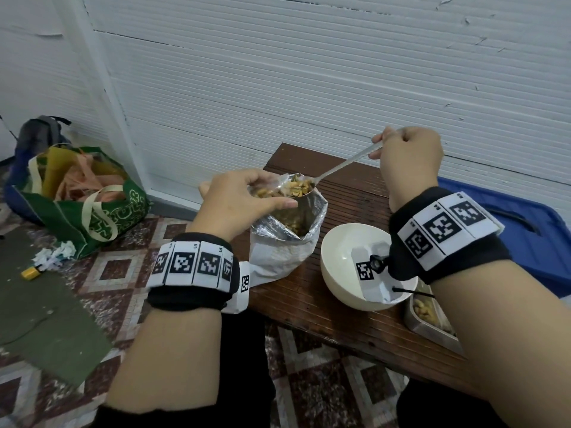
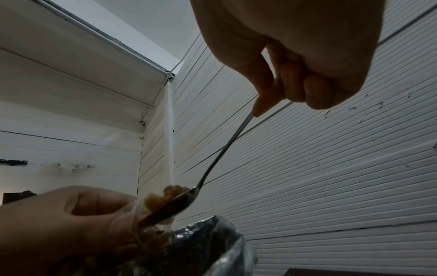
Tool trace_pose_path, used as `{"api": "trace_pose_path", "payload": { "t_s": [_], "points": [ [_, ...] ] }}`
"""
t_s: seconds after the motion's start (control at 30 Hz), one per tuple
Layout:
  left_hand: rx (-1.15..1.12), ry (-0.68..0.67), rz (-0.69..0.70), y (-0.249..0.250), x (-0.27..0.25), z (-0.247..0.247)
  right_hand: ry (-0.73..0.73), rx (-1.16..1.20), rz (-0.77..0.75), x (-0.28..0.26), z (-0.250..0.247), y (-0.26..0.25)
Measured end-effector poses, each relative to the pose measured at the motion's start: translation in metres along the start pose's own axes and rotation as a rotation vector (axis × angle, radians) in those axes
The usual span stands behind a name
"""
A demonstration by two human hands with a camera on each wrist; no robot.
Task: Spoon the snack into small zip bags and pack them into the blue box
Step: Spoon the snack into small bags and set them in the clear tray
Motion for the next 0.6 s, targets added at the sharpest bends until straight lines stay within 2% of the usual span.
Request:
{"api": "trace_pose_path", "payload": {
  "t_s": [0.37,0.6],
  "points": [
    [-0.022,0.031,0.009,0.009,-0.001,0.004,-0.075,-0.018,-0.064,-0.005,0.021,-0.022],
    [-0.115,0.06,-0.028,0.005,-0.001,0.006,-0.088,-0.007,-0.246,-0.018,0.021,-0.053]
  ]
}}
Point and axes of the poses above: each hand's wrist, its own x-axis towards the middle knuckle, its own z-axis out of the palm, y = z × x, the point moved 10 cm from there along x, towards the middle knuckle, and after that the axes turned 3 degrees about -x, right-handed, at the moved point
